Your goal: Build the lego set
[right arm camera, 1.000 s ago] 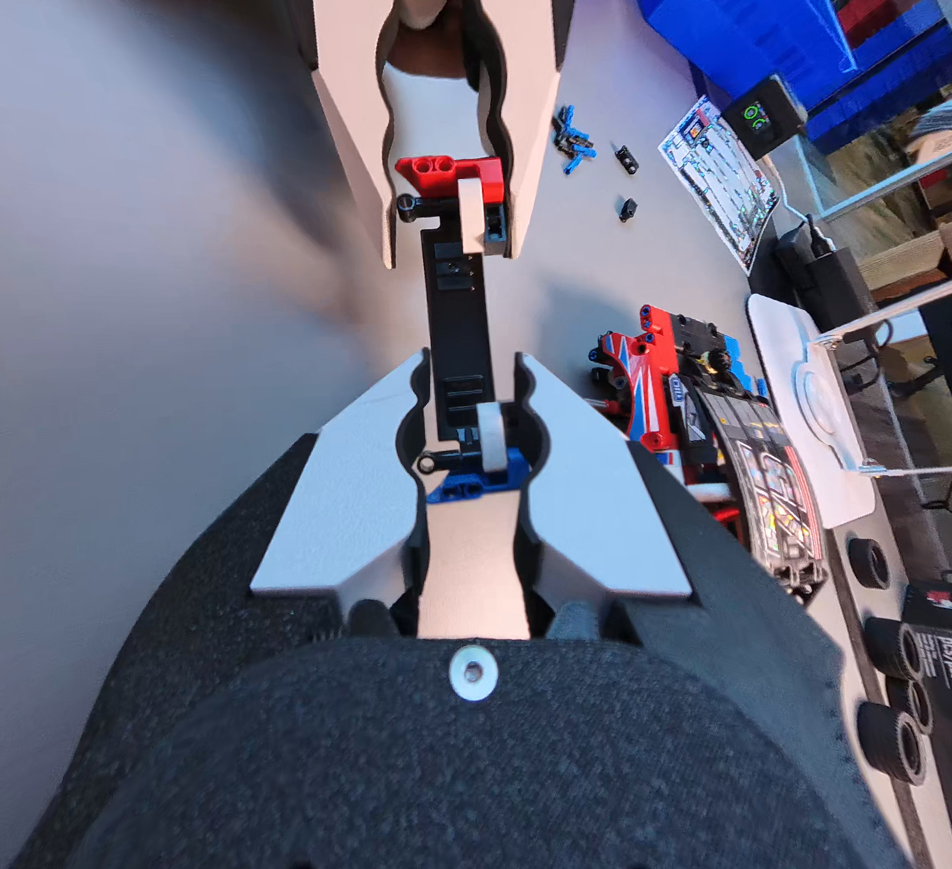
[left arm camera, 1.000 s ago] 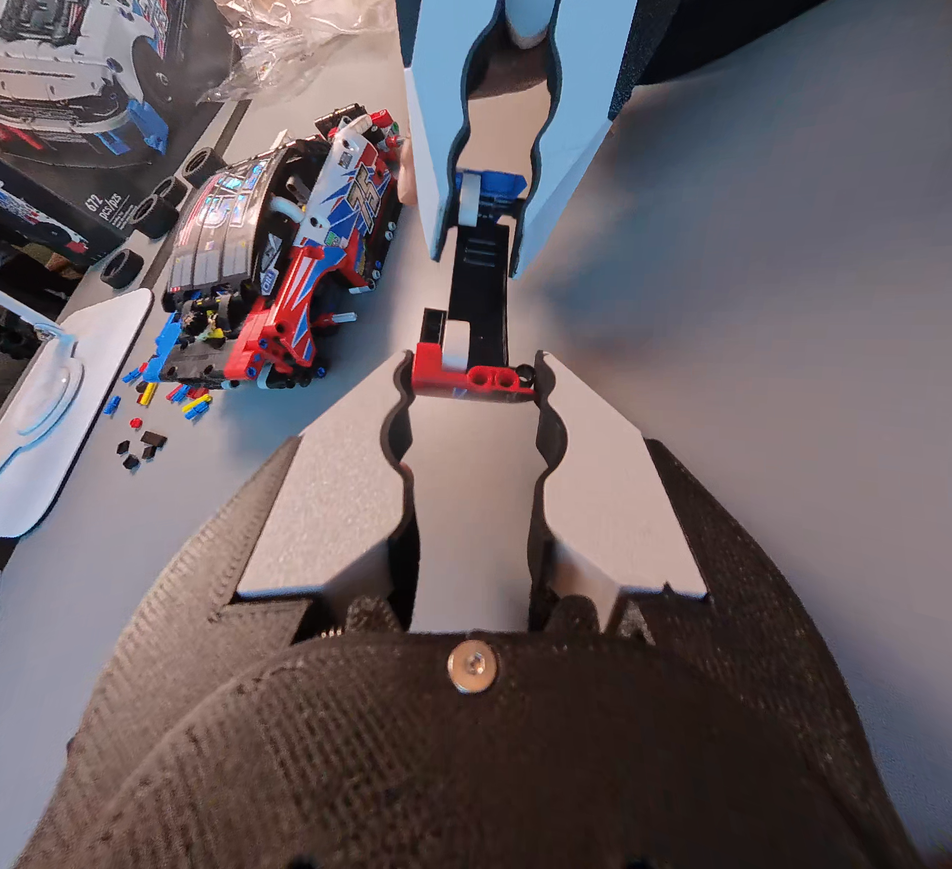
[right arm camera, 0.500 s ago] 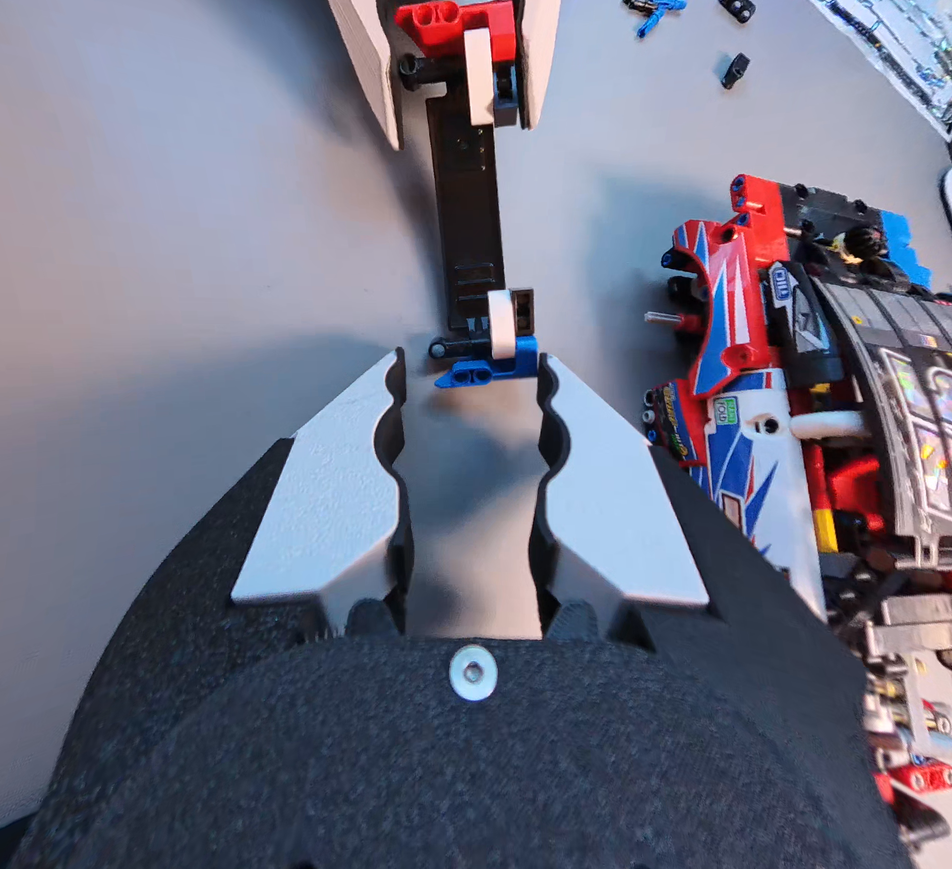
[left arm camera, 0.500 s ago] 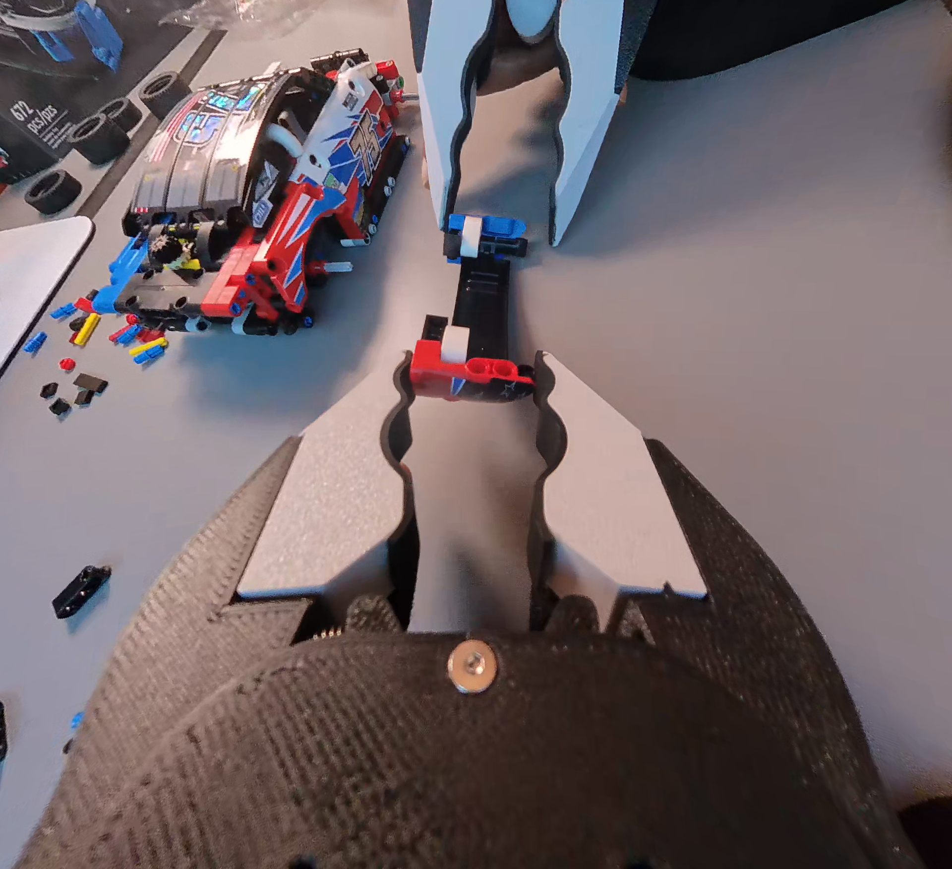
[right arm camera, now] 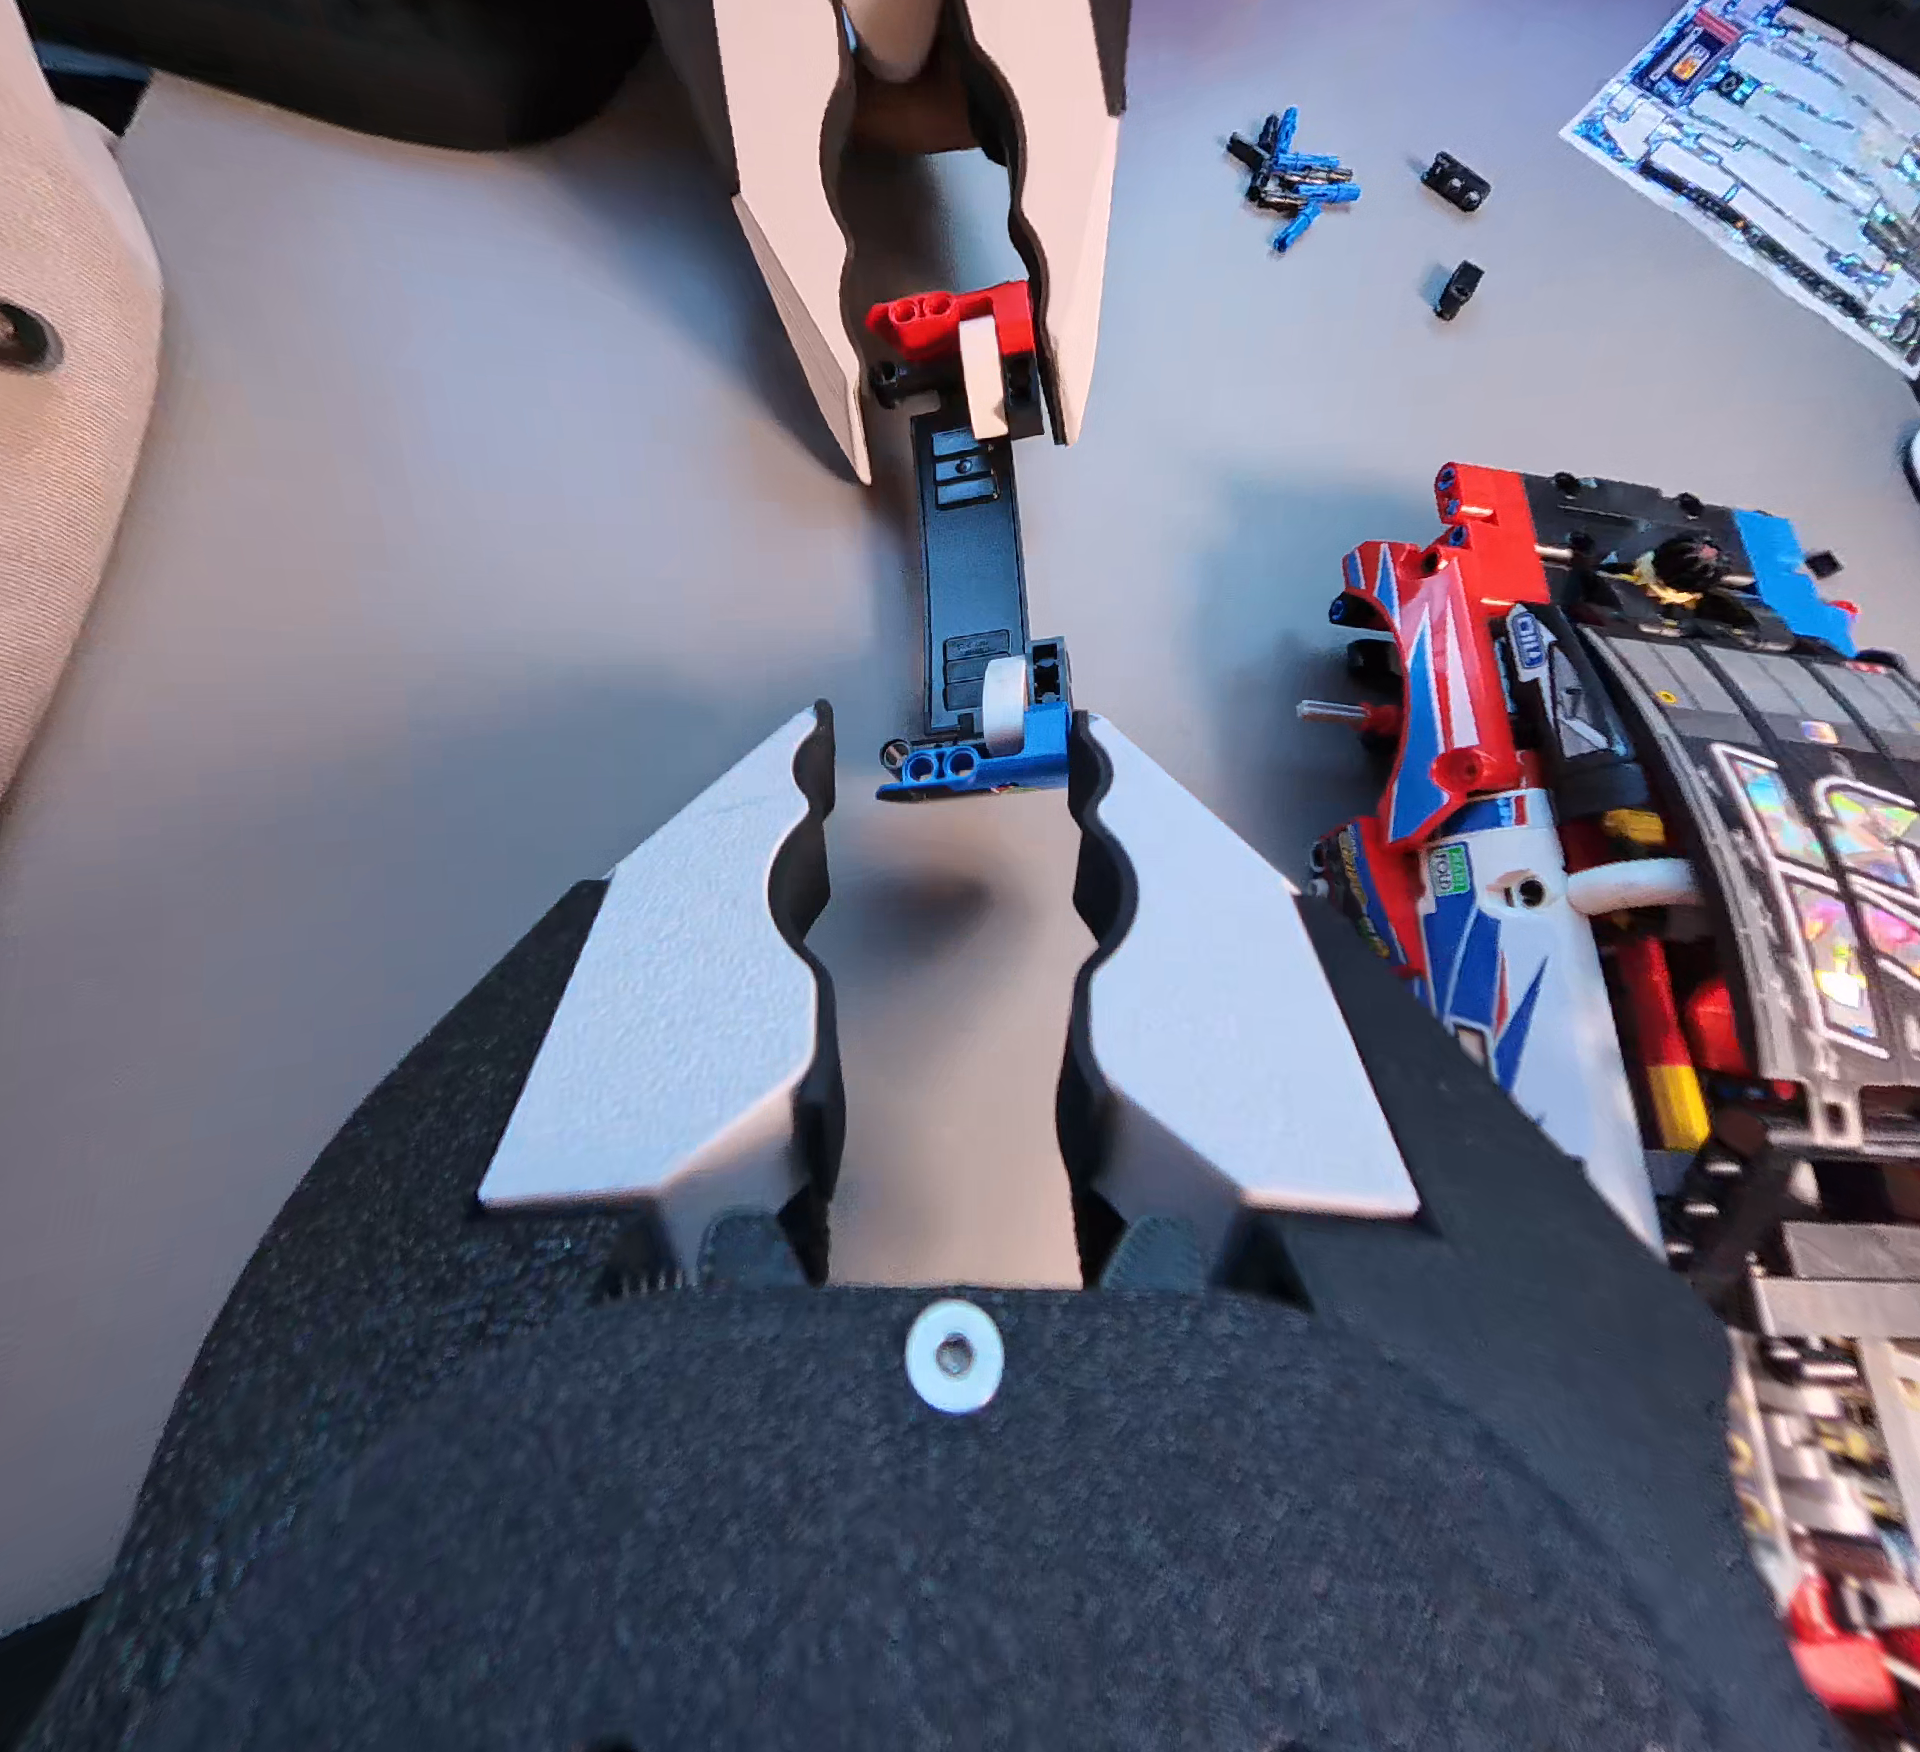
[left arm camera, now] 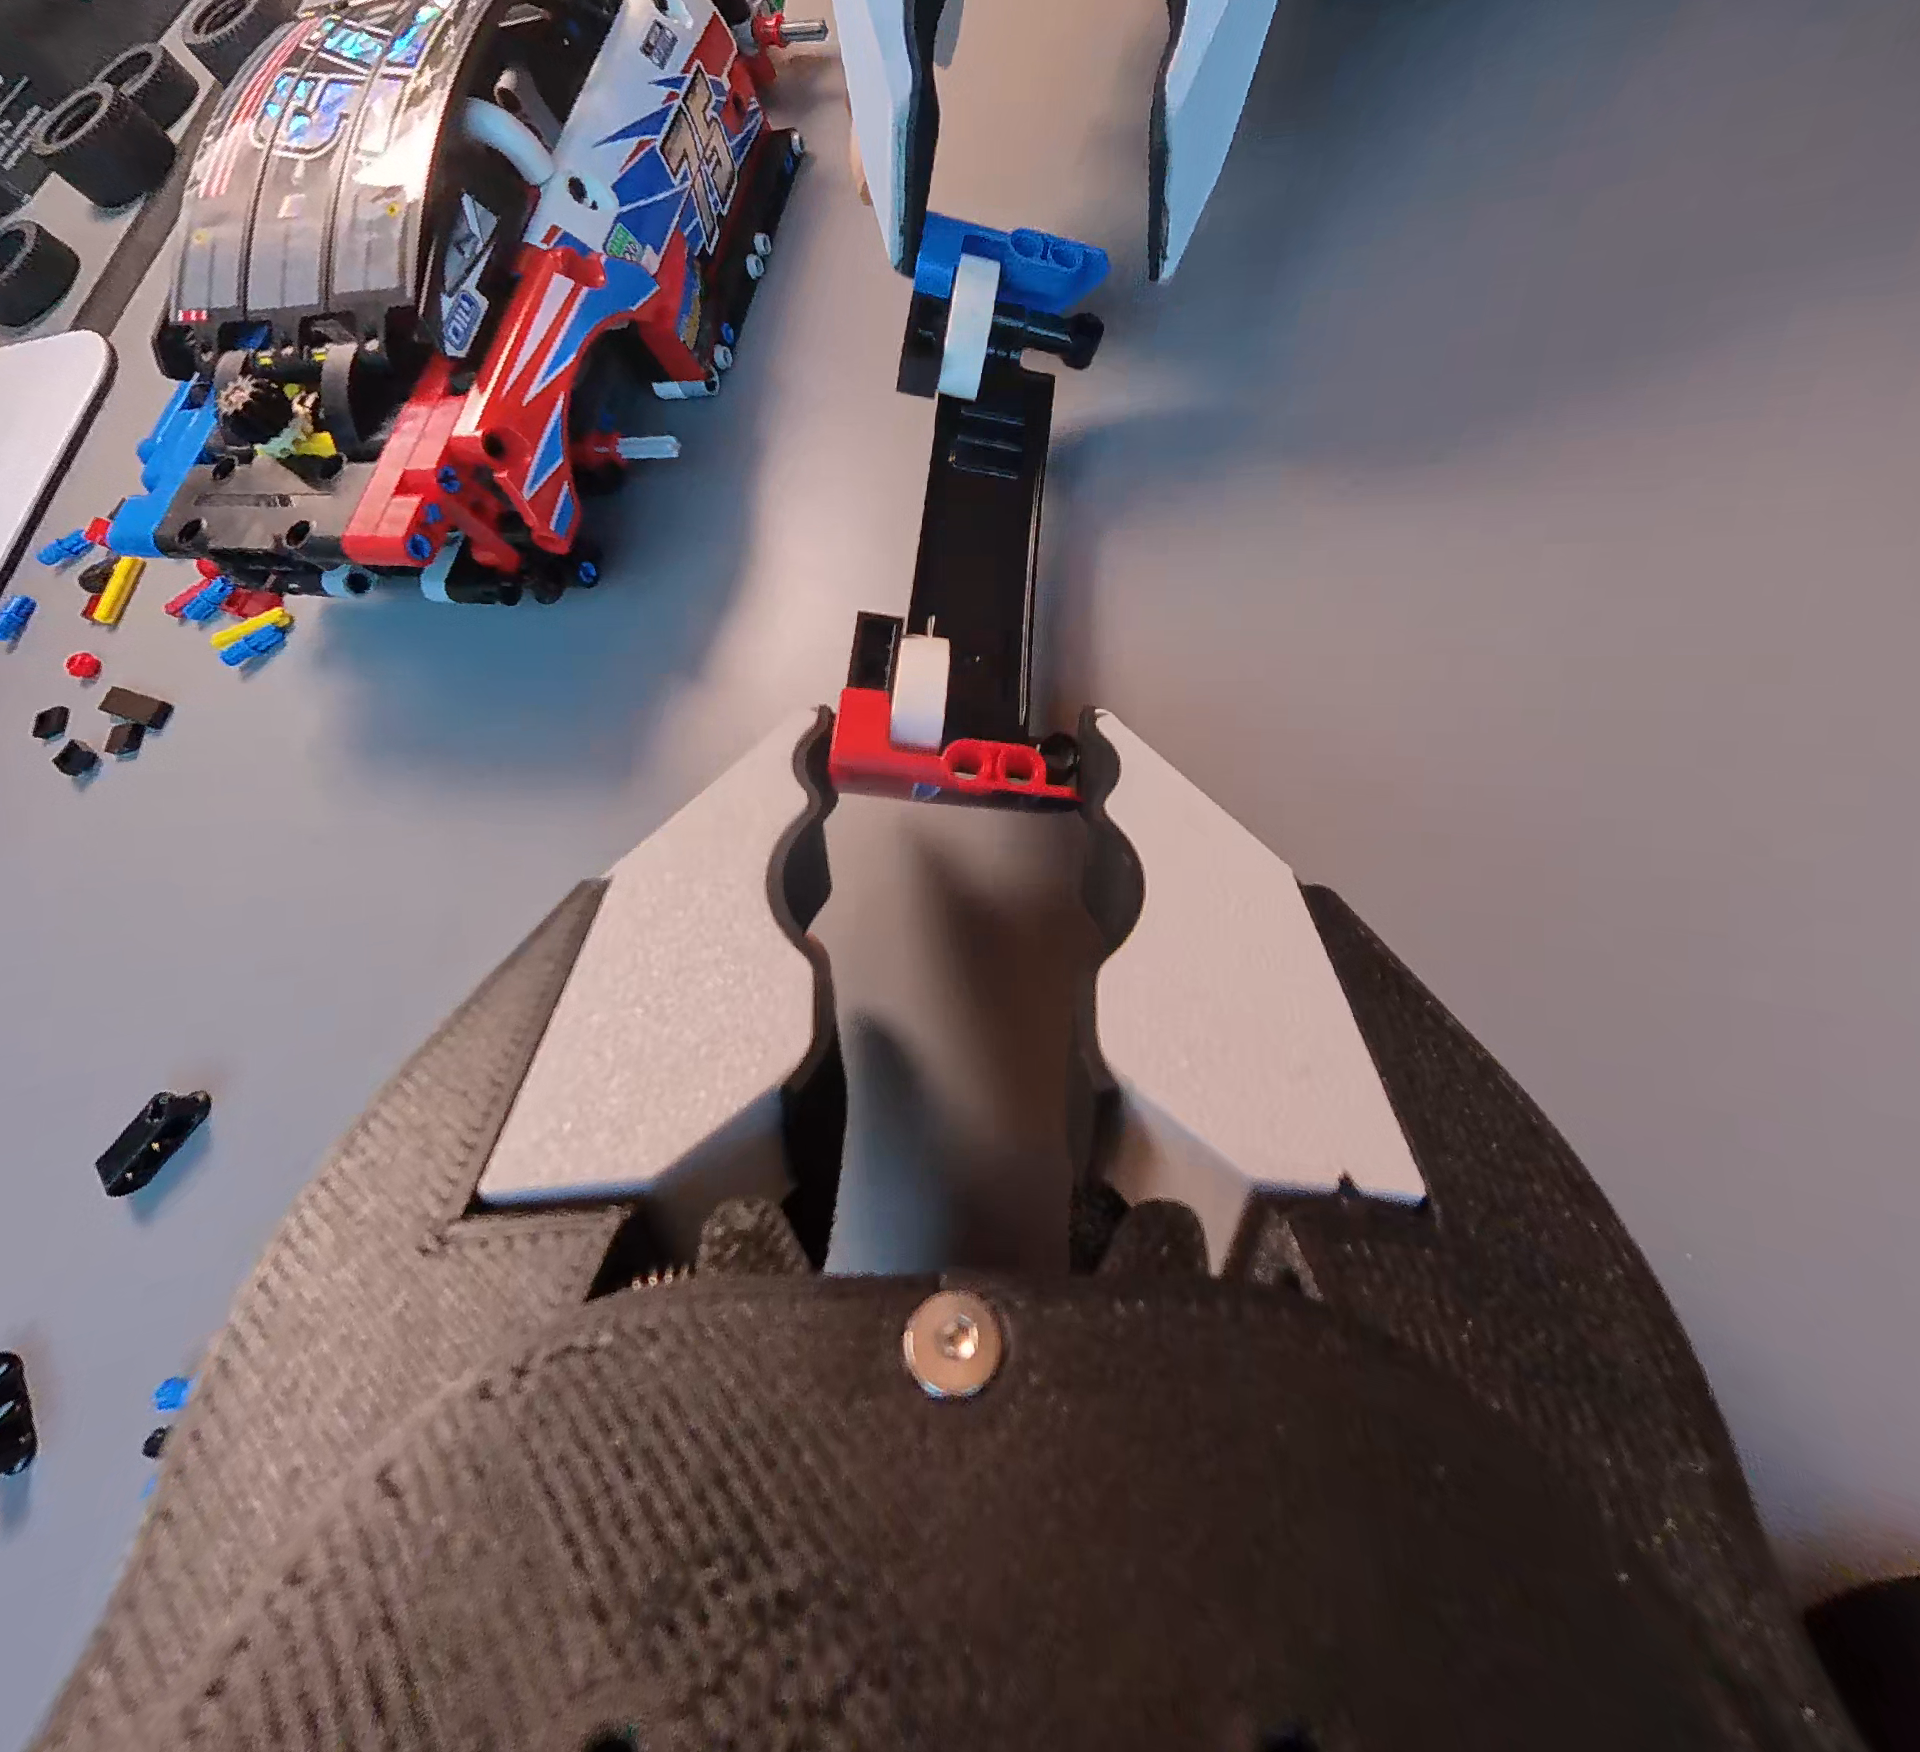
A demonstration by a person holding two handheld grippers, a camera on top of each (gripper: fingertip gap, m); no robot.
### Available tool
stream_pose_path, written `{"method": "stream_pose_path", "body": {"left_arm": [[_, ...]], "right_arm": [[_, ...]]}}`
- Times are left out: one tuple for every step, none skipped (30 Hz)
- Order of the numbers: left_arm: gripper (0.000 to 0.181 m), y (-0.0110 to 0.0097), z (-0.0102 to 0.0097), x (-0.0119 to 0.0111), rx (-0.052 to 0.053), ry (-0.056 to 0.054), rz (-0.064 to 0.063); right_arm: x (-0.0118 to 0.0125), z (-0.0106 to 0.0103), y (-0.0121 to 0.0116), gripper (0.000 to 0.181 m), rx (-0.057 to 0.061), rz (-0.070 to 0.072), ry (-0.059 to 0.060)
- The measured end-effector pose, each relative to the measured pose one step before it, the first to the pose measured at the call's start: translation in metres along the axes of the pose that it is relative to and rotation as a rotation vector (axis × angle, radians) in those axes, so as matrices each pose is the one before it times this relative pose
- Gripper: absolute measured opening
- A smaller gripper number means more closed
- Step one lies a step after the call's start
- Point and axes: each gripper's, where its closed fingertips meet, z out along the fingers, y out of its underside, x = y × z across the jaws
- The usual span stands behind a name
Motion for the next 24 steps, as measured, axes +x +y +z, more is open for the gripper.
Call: {"method": "stream_pose_path", "body": {"left_arm": [[0.044, -0.00013, -0.00006, 0.00017, 0.0016, 0.0010, 0.0011], [0.044, -0.00029, -0.00025, 0.00016, 0.0022, 0.0008, 0.0006], [0.044, -0.00009, -0.00028, 0.00034, 0.0018, 0.0027, 0.0012], [0.044, 0.00013, -0.00016, 0.00091, 0.0001, 0.0054, 0.0028], [0.044, 0.00019, -0.00011, 0.00092, -0.0001, 0.0050, 0.0041], [0.044, -0.00002, -0.00007, 0.00065, 0.0004, 0.0031, 0.0045], [0.044, 0.00035, -0.00012, 0.00024, -0.0010, 0.0012, 0.0032], [0.044, 0.00024, -0.00018, 0.00020, -0.0001, 0.0016, 0.0017], [0.044, -0.00019, -0.00014, -0.00011, 0.0023, 0.0003, 0.0007], [0.044, -0.00041, -0.00027, -0.00006, 0.0035, -0.0001, 0.0025], [0.044, -0.00048, -0.00033, -0.00004, 0.0043, -0.0003, 0.0041], [0.044, -0.00032, -0.00020, -0.00015, 0.0038, 0.0000, 0.0024], [0.044, -0.00010, -0.00014, 0.00000, 0.0015, 0.0010, -0.0005], [0.044, 0.00006, 0.00007, -0.00003, -0.0006, 0.0005, -0.0008], [0.044, 0.00020, 0.00003, -0.00007, -0.0013, -0.0005, 0.0010], [0.044, 0.00030, 0.00006, -0.00007, -0.0018, -0.0013, 0.0018], [0.044, 0.00026, 0.00004, -0.00002, -0.0011, -0.0011, 0.0008], [0.044, -0.00002, 0.00001, -0.00006, 0.0001, -0.0005, -0.0001], [0.044, 0.00011, -0.00006, -0.00005, -0.0008, -0.0008, -0.0008], [0.044, 0.00047, -0.00005, -0.00006, -0.0023, -0.0011, -0.0007], [0.044, 0.00049, -0.00003, -0.00008, -0.0028, -0.0014, -0.0002], [0.044, 0.00029, 0.00000, -0.00020, -0.0016, -0.0015, -0.0009], [0.044, -0.00011, 0.00021, 0.00010, -0.0003, 0.0002, -0.0019], [0.044, -0.00020, 0.00032, 0.00103, -0.0013, 0.0054, -0.0007]], "right_arm": [[-0.00052, -0.00035, 0.00061, 0.043, 0.0071, 0.0136, -0.0096], [0.00007, 0.00029, 0.00152, 0.043, -0.0012, 0.0049, -0.0020], [0.00037, 0.00102, 0.00347, 0.040, -0.0152, -0.0048, 0.0044], [0.00048, 0.00132, 0.00459, 0.036, -0.0233, -0.0096, 0.0052], [0.00161, 0.00140, 0.00407, 0.030, -0.0198, -0.0089, 0.0127], [0.00168, 0.00088, 0.00262, 0.027, -0.0109, -0.0076, 0.0126], [-0.00015, 0.00035, 0.00200, 0.027, -0.0099, -0.0037, -0.0003], [0.00023, -0.00016, 0.00063, 0.027, -0.0031, -0.0012, 0.0016], [0.00017, 0.00000, 0.00018, 0.027, -0.0032, -0.0020, 0.0022], [0.00010, 0.00015, 0.00029, 0.027, -0.0032, -0.0032, 0.0020], [-0.00001, 0.00003, 0.00022, 0.027, -0.0020, -0.0020, 0.0001], [-0.00003, -0.00009, 0.00029, 0.027, -0.0016, 0.0010, -0.0019], [-0.00002, -0.00010, 0.00042, 0.027, -0.0007, 0.0033, -0.0021], [-0.00006, -0.00010, 0.00032, 0.028, 0.0007, 0.0042, -0.0024], [-0.00006, -0.00013, 0.00048, 0.028, 0.0001, 0.0036, -0.0016], [0.00004, -0.00010, 0.00032, 0.028, -0.0003, 0.0024, -0.0006], [0.00009, 0.00015, 0.00130, 0.028, -0.0064, -0.0004, 0.0008], [-0.00008, -0.00005, -0.00070, 0.028, 0.0036, 0.0009, 0.0013], [-0.00001, 0.00032, -0.00064, 0.028, -0.0023, -0.0003, 0.0031], [0.00003, 0.00045, -0.00112, 0.028, -0.0006, -0.0024, 0.0048], [-0.00011, 0.00028, -0.00069, 0.028, -0.0036, -0.0055, 0.0046], [0.00018, 0.00002, -0.00138, 0.028, 0.0008, -0.0068, 0.0066], [0.00039, -0.00043, -0.00367, 0.027, 0.0157, -0.0016, 0.0073], [0.00052, -0.00112, -0.00570, 0.019, 0.0289, 0.0060, 0.0064]]}}
